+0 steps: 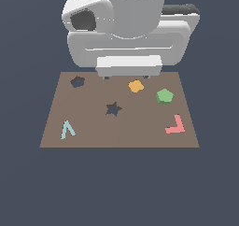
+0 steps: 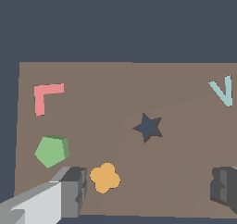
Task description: Insert a designated object into the corresponding slot on a board.
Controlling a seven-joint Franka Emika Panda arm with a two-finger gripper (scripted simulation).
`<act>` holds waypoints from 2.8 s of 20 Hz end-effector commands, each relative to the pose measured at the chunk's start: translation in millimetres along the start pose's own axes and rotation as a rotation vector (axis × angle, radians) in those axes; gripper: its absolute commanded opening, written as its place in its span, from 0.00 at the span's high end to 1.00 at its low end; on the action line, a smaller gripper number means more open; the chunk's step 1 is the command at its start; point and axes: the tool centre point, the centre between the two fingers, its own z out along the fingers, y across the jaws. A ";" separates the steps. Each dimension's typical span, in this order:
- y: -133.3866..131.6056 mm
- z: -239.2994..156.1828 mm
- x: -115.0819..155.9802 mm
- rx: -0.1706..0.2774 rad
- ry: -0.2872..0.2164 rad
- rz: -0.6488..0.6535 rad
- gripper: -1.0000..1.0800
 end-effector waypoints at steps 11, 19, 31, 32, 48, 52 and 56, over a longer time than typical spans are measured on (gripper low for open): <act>-20.9 19.3 2.9 0.001 -0.005 -0.111 0.04; -71.0 65.1 -0.2 0.002 -0.018 -0.377 0.04; -135.4 129.4 -28.8 0.000 -0.037 -0.753 0.04; -137.7 132.1 -30.6 0.000 -0.037 -0.768 0.04; -141.8 158.4 -36.1 -0.002 -0.040 -0.803 0.04; -141.8 158.4 -36.1 -0.002 -0.040 -0.803 1.00; -141.8 158.4 -36.1 -0.002 -0.040 -0.803 1.00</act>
